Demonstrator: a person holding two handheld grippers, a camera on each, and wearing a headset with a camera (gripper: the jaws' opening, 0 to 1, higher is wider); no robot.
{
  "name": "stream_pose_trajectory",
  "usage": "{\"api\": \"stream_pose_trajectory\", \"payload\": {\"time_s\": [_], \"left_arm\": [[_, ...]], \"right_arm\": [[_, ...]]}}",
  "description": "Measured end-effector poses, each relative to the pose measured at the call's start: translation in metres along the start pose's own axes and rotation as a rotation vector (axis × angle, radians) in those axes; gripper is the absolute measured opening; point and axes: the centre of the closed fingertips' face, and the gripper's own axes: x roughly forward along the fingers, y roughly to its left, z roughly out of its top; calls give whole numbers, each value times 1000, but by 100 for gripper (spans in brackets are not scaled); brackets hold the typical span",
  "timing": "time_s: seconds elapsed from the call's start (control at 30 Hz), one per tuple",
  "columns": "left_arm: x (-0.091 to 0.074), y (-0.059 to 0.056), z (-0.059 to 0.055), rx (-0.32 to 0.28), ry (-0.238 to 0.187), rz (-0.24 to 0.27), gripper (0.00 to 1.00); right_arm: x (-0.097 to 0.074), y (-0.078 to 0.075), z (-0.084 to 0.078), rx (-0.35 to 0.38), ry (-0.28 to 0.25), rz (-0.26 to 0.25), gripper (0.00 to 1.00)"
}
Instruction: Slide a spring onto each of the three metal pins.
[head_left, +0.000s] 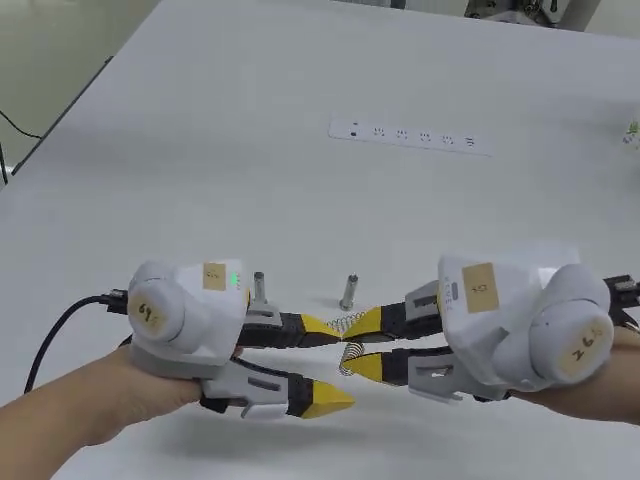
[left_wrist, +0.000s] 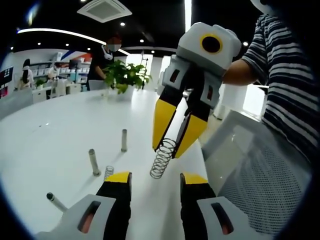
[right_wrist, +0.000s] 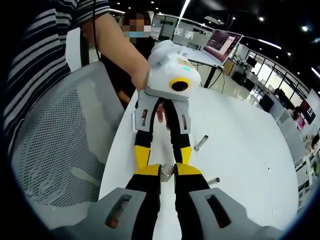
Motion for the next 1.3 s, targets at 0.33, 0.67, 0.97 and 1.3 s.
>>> {"api": "stream_pose_trajectory", "payload": {"time_s": [0.33,0.67,0.97,1.3], "left_arm": [[-14,7,-5,-16,-8,51,41],[-28,14,-7,-38,-26,101,51],[-36,16,-13,-67,-28,126,56],[-46,20,-14,-95,-43,169,67]], "right_arm": [[-4,-5,-2,16,1,-20,6],[-5,-8,-7,28,7,-36,7],[-5,-12,-11,39,18,-52,7],[-9,-16,-16,58,23,-73,7]]}}
